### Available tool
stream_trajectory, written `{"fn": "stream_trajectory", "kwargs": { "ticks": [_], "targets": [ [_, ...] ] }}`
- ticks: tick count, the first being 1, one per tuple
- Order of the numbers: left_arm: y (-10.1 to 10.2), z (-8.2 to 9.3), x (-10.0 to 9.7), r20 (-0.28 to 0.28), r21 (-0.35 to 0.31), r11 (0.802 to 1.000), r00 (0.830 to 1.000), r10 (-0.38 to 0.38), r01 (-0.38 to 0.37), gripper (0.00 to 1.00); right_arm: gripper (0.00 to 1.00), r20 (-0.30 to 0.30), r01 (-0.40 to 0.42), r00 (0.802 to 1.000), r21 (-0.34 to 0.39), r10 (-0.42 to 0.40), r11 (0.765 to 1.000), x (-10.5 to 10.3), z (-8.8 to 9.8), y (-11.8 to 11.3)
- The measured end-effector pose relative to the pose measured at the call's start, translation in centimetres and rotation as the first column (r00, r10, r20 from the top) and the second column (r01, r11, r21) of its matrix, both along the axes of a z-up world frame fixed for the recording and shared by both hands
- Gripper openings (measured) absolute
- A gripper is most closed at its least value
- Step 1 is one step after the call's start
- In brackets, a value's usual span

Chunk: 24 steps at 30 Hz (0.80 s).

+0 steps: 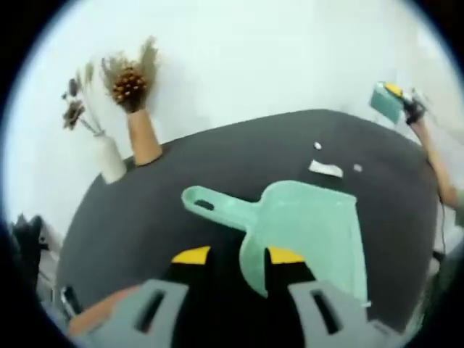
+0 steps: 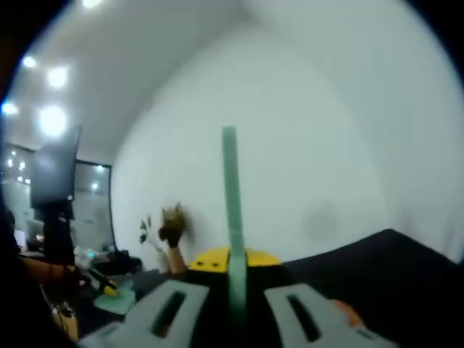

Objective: Pick up the broom and sweep the trash on the tabletop into the dustpan.

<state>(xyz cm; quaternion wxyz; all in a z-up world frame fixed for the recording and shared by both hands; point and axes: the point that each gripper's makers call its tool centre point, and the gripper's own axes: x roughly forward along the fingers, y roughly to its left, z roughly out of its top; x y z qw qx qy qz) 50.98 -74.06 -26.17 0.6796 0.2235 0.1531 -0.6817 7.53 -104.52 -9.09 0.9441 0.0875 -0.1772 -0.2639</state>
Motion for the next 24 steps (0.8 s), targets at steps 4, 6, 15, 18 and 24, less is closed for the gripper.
{"fn": "stream_trajectory", "kwargs": {
  "ticks": [4, 6, 15, 18, 24],
  "targets": [
    [-0.4, 0.5, -0.8, -0.004, -0.007, 0.998, 0.998, -0.07, 0.07, 0.28, 0.04, 0.02, -0.005, 1.0, 0.018, 0.004, 1.0, -0.2, 0.1, -0.1],
    [-0.6, 0.3, -0.6, -0.004, 0.014, 0.997, 0.997, -0.079, 0.079, 0.27, 0.04, 0.021, -0.003, 1.0, 0.023, 0.003, 1.0, -0.2, 0.0, -0.2],
    [-1.1, -0.8, -0.8, -0.002, 0.072, 0.992, 0.994, -0.108, 0.108, 0.19, 0.04, -0.005, 0.002, 1.0, 0.019, -0.002, 1.0, 0.3, -0.4, -0.1],
    [-1.1, -0.7, -0.1, 0.013, 0.07, 0.995, 0.997, -0.073, 0.072, 0.07, 0.04, -0.005, 0.001, 1.0, 0.019, -0.001, 1.0, 0.3, -0.4, -0.1],
    [-1.2, -0.5, -0.4, 0.014, 0.048, 0.998, 0.999, -0.045, 0.044, 0.06, 0.04, 0.0, -0.001, 1.0, 0.018, 0.001, 1.0, 0.3, -0.3, -0.1]
  ]
}}
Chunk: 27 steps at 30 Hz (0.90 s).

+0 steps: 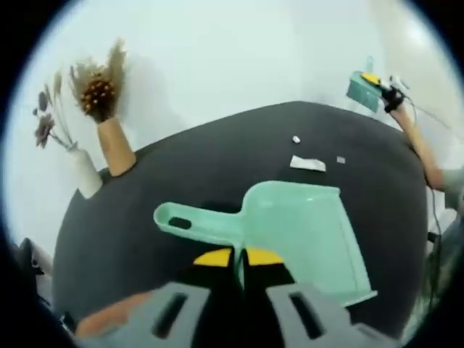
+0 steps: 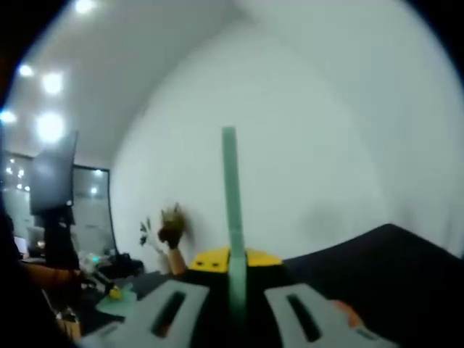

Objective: Pick up the broom and sweep the trash on the tabletop into the dustpan.

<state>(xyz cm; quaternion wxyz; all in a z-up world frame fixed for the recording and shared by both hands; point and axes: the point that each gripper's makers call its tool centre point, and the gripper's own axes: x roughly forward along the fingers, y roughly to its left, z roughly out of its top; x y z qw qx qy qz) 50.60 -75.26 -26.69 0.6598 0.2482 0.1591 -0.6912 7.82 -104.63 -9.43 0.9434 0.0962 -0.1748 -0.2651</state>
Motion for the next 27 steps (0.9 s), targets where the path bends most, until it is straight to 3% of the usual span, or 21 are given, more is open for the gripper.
{"fn": "stream_trajectory", "kwargs": {
  "ticks": [4, 7, 14, 16, 18, 20, 21, 22, 23, 24, 25, 26, 27],
  "targets": [
    [-0.2, 0.7, 0.4, -0.015, -0.051, 0.994, 0.995, 0.094, -0.095, 0.05, 0.04, 0.001, -0.005, 1.0, 0.0, 0.005, 1.0, 0.1, 0.0, 0.1],
    [-0.1, 1.0, 0.7, -0.031, -0.051, 0.984, 0.986, 0.166, -0.168, 0.05, 0.04, -0.002, -0.009, 1.0, 0.0, 0.009, 1.0, 0.2, -0.1, 0.1],
    [0.2, 2.3, 1.4, -0.107, -0.054, 0.922, 0.92, 0.377, -0.384, 0.05, 0.04, -0.01, -0.02, 1.0, -0.003, 0.02, 1.0, 0.5, -0.1, 0.3],
    [0.3, 2.3, 1.5, -0.114, -0.046, 0.901, 0.898, 0.424, -0.431, 0.04, 0.04, -0.005, -0.027, 1.0, -0.001, 0.027, 1.0, 0.5, -0.1, 0.4],
    [0.6, 2.2, 1.8, -0.171, -0.028, 0.862, 0.852, 0.495, -0.506, 0.04, 0.04, -0.002, -0.035, 0.999, 0.001, 0.035, 0.999, 0.6, -0.1, 0.5],
    [0.9, 2.2, 1.8, -0.206, -0.023, 0.839, 0.824, 0.528, -0.544, 0.04, 0.04, -0.003, -0.04, 0.999, 0.002, 0.04, 0.999, 0.8, -0.2, 0.6],
    [1.2, 2.2, 2.0, -0.241, -0.015, 0.814, 0.793, 0.56, -0.58, 0.04, 0.04, -0.003, -0.044, 0.999, 0.002, 0.044, 0.999, 0.9, -0.1, 0.7],
    [1.2, 2.6, 1.9, -0.262, -0.043, 0.813, 0.792, 0.552, -0.581, 0.04, 0.04, -0.003, -0.048, 0.999, 0.0, 0.048, 0.999, 0.9, -0.1, 0.8],
    [1.3, 2.8, 1.7, -0.308, -0.053, 0.801, 0.773, 0.555, -0.596, 0.04, 0.04, -0.001, -0.053, 0.999, -0.001, 0.053, 0.999, 1.0, 0.0, 0.8],
    [1.5, 2.9, 1.4, -0.374, -0.048, 0.779, 0.734, 0.567, -0.625, 0.04, 0.04, 0.0, -0.056, 0.998, -0.002, 0.056, 0.998, 1.0, 0.0, 1.0],
    [1.5, 3.0, 1.2, -0.393, -0.066, 0.775, 0.73, 0.559, -0.629, 0.04, 0.04, 0.001, -0.058, 0.998, -0.002, 0.058, 0.998, 1.0, 0.0, 1.0],
    [2.2, 2.5, 1.1, -0.393, -0.039, 0.752, 0.702, 0.594, -0.658, 0.04, 0.04, 0.002, -0.06, 0.998, -0.001, 0.06, 0.998, 1.0, 0.0, 1.1],
    [2.5, 2.4, 1.4, -0.329, -0.059, 0.74, 0.713, 0.619, -0.67, 0.04, 0.04, 0.002, -0.062, 0.998, 0.0, 0.062, 0.998, 1.1, -0.1, 1.1]
  ]
}}
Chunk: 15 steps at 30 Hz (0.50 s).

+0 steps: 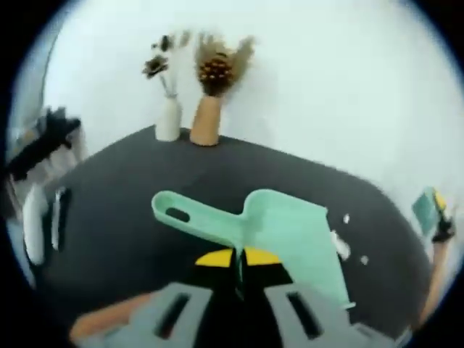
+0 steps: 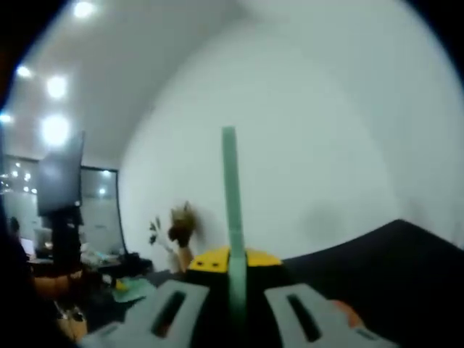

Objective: Pick up the broom and sweep the trash on the tabletop into the dustpan.

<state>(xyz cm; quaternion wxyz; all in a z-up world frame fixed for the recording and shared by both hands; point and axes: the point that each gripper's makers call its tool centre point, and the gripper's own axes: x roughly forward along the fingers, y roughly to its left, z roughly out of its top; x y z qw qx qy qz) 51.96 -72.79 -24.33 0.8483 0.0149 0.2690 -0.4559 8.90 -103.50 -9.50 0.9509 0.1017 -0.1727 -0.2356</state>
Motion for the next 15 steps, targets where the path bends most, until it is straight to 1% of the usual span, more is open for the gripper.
{"fn": "stream_trajectory", "kwargs": {
  "ticks": [1, 2, 3, 4, 5, 6, 8, 9, 11, 13, 15],
  "targets": [
    [0.3, -0.4, 0.0, 0.058, 0.039, 0.999, 0.998, 0.011, -0.014, 0.04, 0.04, 0.0, -0.002, 1.0, 0.001, 0.002, 1.0, 0.0, 0.0, 0.0],
    [0.6, -0.9, -0.3, 0.087, 0.085, 0.996, 0.996, 0.028, -0.035, 0.04, 0.04, 0.0, -0.004, 1.0, 0.001, 0.004, 1.0, 0.1, 0.0, 0.0],
    [0.4, -0.9, -0.8, 0.116, 0.102, 0.994, 0.993, 0.019, -0.03, 0.04, 0.04, -0.002, -0.005, 1.0, 0.0, 0.005, 1.0, 0.1, 0.0, 0.1],
    [0.1, -1.1, -1.6, 0.125, 0.124, 0.992, 0.992, -0.003, -0.013, 0.04, 0.04, -0.006, -0.007, 1.0, -0.002, 0.007, 1.0, 0.2, -0.1, 0.2],
    [0.0, -1.1, -1.9, 0.125, 0.133, 0.991, 0.992, 0.001, -0.017, 0.04, 0.04, -0.008, -0.008, 1.0, -0.003, 0.008, 1.0, 0.3, -0.1, 0.2],
    [0.0, -1.1, -2.1, 0.141, 0.15, 0.988, 0.99, 0.007, -0.029, 0.04, 0.04, -0.01, -0.008, 1.0, -0.004, 0.008, 1.0, 0.3, -0.1, 0.2],
    [-0.3, -0.4, -2.2, 0.21, 0.171, 0.983, 0.977, 0.024, -0.061, 0.04, 0.04, -0.012, -0.011, 1.0, -0.005, 0.011, 1.0, 0.4, -0.2, 0.3],
    [-0.6, -0.4, -2.6, 0.197, 0.167, 0.984, 0.98, 0.026, -0.06, 0.04, 0.04, -0.013, -0.011, 1.0, -0.005, 0.011, 1.0, 0.5, -0.2, 0.3],
    [-0.9, -0.2, -2.9, 0.191, 0.154, 0.986, 0.981, 0.028, -0.058, 0.04, 0.04, -0.018, -0.012, 1.0, -0.004, 0.012, 1.0, 0.6, -0.3, 0.3],
    [-1.0, -0.5, -3.0, 0.173, 0.152, 0.987, 0.985, 0.028, -0.055, 0.05, 0.04, -0.021, -0.015, 1.0, -0.004, 0.015, 1.0, 0.7, -0.3, 0.4],
    [-0.7, -0.9, -3.1, 0.19, 0.168, 0.984, 0.981, 0.027, -0.06, 0.05, 0.04, -0.023, -0.016, 1.0, -0.008, 0.016, 1.0, 0.7, -0.3, 0.5]
  ]
}}
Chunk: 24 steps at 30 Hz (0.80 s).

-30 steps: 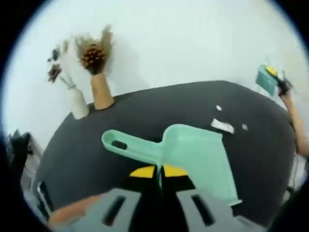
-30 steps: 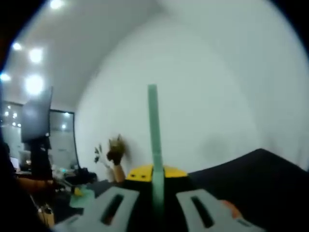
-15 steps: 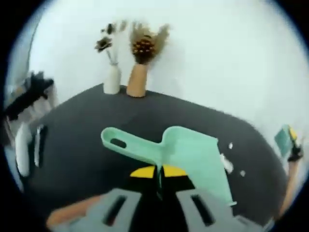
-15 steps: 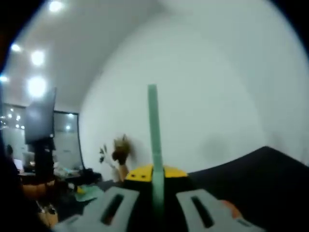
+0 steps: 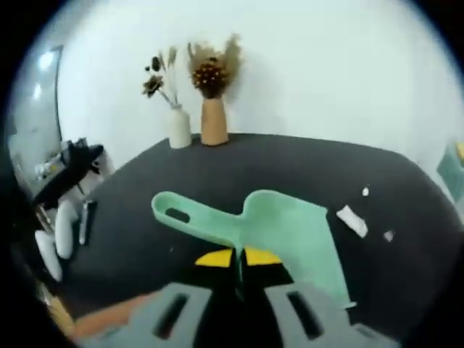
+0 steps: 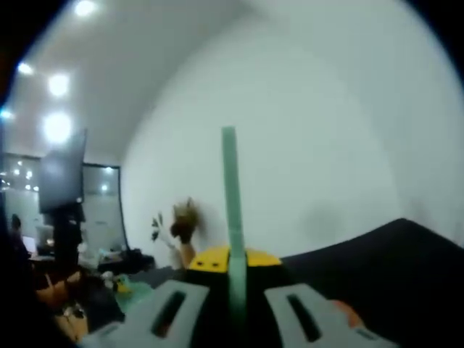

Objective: Pick up the broom and sweep the trash on the tabletop into the dustpan.

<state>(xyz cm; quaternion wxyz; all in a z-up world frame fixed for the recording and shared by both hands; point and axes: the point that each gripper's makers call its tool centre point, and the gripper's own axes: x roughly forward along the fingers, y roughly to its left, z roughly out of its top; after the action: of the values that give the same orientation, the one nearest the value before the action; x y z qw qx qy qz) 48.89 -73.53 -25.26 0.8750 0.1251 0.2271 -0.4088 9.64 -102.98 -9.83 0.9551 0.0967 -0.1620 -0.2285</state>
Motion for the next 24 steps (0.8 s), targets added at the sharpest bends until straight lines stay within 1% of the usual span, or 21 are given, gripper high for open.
{"fn": "stream_trajectory", "kwargs": {
  "ticks": [1, 2, 3, 4, 5, 7, 9, 11, 12, 13, 14, 15, 16, 17, 18, 19, 20, 21, 22, 23, 24],
  "targets": [
    [0.2, -0.1, 0.0, 0.0, 0.002, 1.0, 1.0, -0.002, 0.002, 0.05, 0.04, 0.0, -0.001, 1.0, -0.001, 0.001, 1.0, 0.0, 0.0, 0.0],
    [0.1, -0.2, -0.2, -0.007, -0.022, 1.0, 1.0, -0.017, 0.017, 0.06, 0.04, 0.0, 0.0, 1.0, -0.002, 0.0, 1.0, 0.0, 0.0, 0.0],
    [0.0, -0.4, -0.5, -0.031, -0.032, 0.999, 0.999, -0.034, 0.033, 0.08, 0.04, 0.001, 0.0, 1.0, -0.003, 0.0, 1.0, 0.0, 0.1, 0.0],
    [0.1, -0.9, -0.7, -0.061, -0.031, 0.999, 0.997, -0.045, 0.043, 0.15, 0.04, 0.001, 0.0, 1.0, -0.002, 0.0, 1.0, 0.0, 0.1, 0.0],
    [0.0, -0.9, -0.7, -0.073, -0.064, 0.996, 0.995, -0.064, 0.06, 0.2, 0.04, 0.002, 0.0, 1.0, -0.002, 0.0, 1.0, -0.1, 0.1, 0.0],
    [0.2, -0.8, -1.1, -0.116, -0.109, 0.992, 0.99, -0.082, 0.07, 0.21, 0.04, 0.0, -0.001, 1.0, -0.002, 0.001, 1.0, 0.0, 0.1, 0.0],
    [0.9, -0.6, -0.5, -0.11, -0.128, 0.99, 0.991, -0.079, 0.065, 0.23, 0.04, -0.006, 0.0, 1.0, -0.006, 0.0, 1.0, 0.2, 0.0, 0.1],
    [1.3, -0.9, -0.1, -0.168, -0.171, 0.984, 0.982, -0.081, 0.052, 0.24, 0.04, -0.012, 0.002, 1.0, -0.012, -0.002, 1.0, 0.2, 0.0, 0.2],
    [1.5, -0.9, 0.1, -0.179, -0.197, 0.979, 0.98, -0.092, 0.056, 0.23, 0.05, -0.014, 0.003, 1.0, -0.014, -0.003, 1.0, 0.3, 0.0, 0.3],
    [1.4, -0.9, -0.2, -0.24, -0.256, 0.964, 0.962, -0.13, 0.066, 0.23, 0.05, -0.016, 0.003, 1.0, -0.016, -0.003, 1.0, 0.3, 0.0, 0.3],
    [1.2, -0.4, -0.6, -0.347, -0.362, 0.931, 0.922, -0.173, 0.039, 0.23, 0.05, -0.016, 0.004, 1.0, -0.017, -0.004, 1.0, 0.3, 0.0, 0.2],
    [1.1, 0.4, -0.7, -0.431, -0.472, 0.881, 0.874, -0.224, -0.008, 0.24, 0.05, -0.017, 0.005, 1.0, -0.017, -0.005, 1.0, 0.3, 0.0, 0.2],
    [1.3, 1.2, -0.5, -0.492, -0.562, 0.824, 0.828, -0.268, -0.068, 0.24, 0.05, -0.018, 0.005, 1.0, -0.018, -0.005, 1.0, 0.3, 0.0, 0.2],
    [1.7, 1.3, 0.4, -0.525, -0.596, 0.793, 0.809, -0.264, -0.128, 0.25, 0.04, -0.019, 0.005, 1.0, -0.018, -0.006, 1.0, 0.3, 0.0, 0.2],
    [2.2, 1.3, 1.1, -0.524, -0.617, 0.773, 0.81, -0.262, -0.149, 0.25, 0.04, -0.021, 0.006, 1.0, -0.019, -0.006, 1.0, 0.3, 0.0, 0.2],
    [2.5, 0.8, 1.5, -0.535, -0.606, 0.776, 0.811, -0.238, -0.173, 0.25, 0.05, -0.023, 0.006, 1.0, -0.02, -0.006, 1.0, 0.4, -0.1, 0.3],
    [2.7, 0.5, 1.8, -0.522, -0.594, 0.789, 0.822, -0.228, -0.158, 0.25, 0.05, -0.025, 0.006, 1.0, -0.02, -0.006, 1.0, 0.4, -0.1, 0.3],
    [2.6, 0.3, 1.9, -0.524, -0.59, 0.792, 0.821, -0.229, -0.155, 0.27, 0.05, -0.027, 0.006, 1.0, -0.022, -0.006, 1.0, 0.5, -0.1, 0.3],
    [2.6, -0.2, 1.9, -0.562, -0.575, 0.799, 0.794, -0.232, -0.174, 0.29, 0.05, -0.03, 0.006, 1.0, -0.024, -0.007, 1.0, 0.6, -0.1, 0.3],
    [2.4, -0.5, 2.3, -0.564, -0.575, 0.798, 0.794, -0.227, -0.18, 0.31, 0.05, -0.033, 0.007, 0.999, -0.026, -0.008, 1.0, 0.6, -0.1, 0.4],
    [2.4, -0.6, 2.4, -0.589, -0.576, 0.792, 0.775, -0.23, -0.202, 0.3, 0.05, -0.036, 0.007, 0.999, -0.027, -0.008, 1.0, 0.6, -0.1, 0.3]
  ]
}}
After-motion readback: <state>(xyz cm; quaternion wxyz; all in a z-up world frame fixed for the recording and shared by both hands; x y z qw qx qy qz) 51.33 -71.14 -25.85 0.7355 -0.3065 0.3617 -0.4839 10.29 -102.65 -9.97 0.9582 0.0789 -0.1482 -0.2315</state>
